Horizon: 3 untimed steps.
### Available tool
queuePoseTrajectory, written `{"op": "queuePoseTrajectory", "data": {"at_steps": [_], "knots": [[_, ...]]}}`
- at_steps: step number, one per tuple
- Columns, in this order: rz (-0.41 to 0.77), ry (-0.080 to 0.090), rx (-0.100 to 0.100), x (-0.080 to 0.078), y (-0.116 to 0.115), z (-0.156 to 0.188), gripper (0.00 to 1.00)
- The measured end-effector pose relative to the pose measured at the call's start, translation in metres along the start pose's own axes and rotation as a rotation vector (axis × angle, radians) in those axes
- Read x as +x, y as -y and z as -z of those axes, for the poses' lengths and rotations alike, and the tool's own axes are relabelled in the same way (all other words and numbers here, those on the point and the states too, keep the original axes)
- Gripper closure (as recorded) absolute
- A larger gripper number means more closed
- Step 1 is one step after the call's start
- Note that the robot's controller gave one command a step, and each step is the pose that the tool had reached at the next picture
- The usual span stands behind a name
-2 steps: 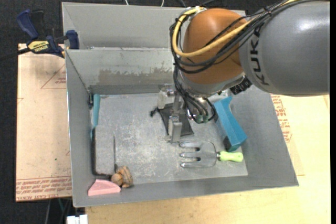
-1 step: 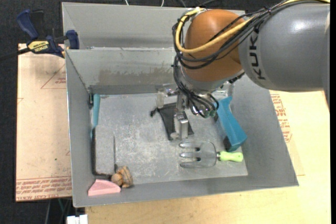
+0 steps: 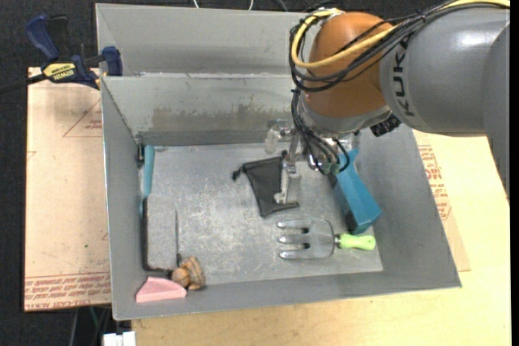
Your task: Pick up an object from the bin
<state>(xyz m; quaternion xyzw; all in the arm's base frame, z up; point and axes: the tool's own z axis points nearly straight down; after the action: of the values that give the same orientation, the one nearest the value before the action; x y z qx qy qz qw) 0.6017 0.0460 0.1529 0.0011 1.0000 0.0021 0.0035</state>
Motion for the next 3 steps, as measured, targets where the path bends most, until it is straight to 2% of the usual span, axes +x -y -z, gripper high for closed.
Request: {"op": "queuePoseTrajectory", "data": {"at_steps": [1, 2, 3], "knots": [[0.314, -0.004, -0.004, -0.0329, 0.0244, -0.0195, 1.0], [0.314, -0.004, -0.004, -0.0328, 0.0244, -0.0196, 1.0], [0.182, 0.0, -0.005, -0.0422, 0.0283, -0.0286, 1.0]]}}
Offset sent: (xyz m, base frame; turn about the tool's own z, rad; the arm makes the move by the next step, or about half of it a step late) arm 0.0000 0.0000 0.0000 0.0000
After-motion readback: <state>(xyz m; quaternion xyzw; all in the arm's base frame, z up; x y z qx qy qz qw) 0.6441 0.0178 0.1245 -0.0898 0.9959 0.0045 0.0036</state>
